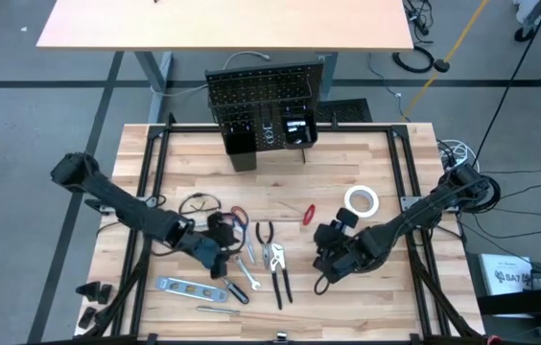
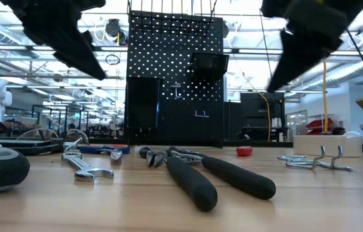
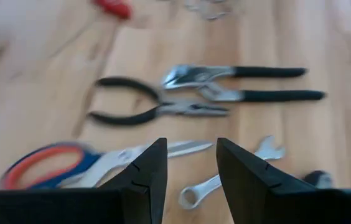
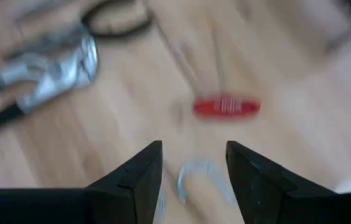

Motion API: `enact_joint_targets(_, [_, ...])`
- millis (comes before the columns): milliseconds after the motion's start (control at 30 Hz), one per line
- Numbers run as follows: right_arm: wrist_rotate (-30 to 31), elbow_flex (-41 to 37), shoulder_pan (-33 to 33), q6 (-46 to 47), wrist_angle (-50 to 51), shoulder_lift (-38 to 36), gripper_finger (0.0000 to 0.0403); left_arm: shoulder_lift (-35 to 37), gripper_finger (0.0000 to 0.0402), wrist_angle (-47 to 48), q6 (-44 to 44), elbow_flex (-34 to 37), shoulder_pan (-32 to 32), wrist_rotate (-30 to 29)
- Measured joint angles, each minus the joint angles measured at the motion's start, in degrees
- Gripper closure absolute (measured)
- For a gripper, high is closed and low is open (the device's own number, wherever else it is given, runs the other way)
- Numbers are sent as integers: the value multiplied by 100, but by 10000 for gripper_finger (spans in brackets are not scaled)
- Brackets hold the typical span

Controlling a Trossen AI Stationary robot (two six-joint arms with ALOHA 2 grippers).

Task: Hang tools onto peg board
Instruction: Put the binder clip on the right black bin on the peg board

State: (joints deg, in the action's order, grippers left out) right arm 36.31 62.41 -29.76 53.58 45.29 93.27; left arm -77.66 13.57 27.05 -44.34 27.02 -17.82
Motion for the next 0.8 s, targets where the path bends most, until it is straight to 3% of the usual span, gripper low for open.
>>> enact_joint_targets(133, [-1202, 0, 17, 451, 346, 0, 234, -257, 270, -244, -87, -1, -54, 277])
enact_joint_targets(333, [-1423, 0, 17, 959, 68, 0, 234, -715, 270, -49, -40, 6, 123, 281])
enact_joint_targets(567, [-1569, 0, 13, 1948, 24, 169, 234, -862, 270, -764, 86, 272, 462, 79])
enact_joint_targets(800, [-2406, -2, 9, 2438, -230, 713, 234, -826, 270, -1001, -1199, 280, 349, -767])
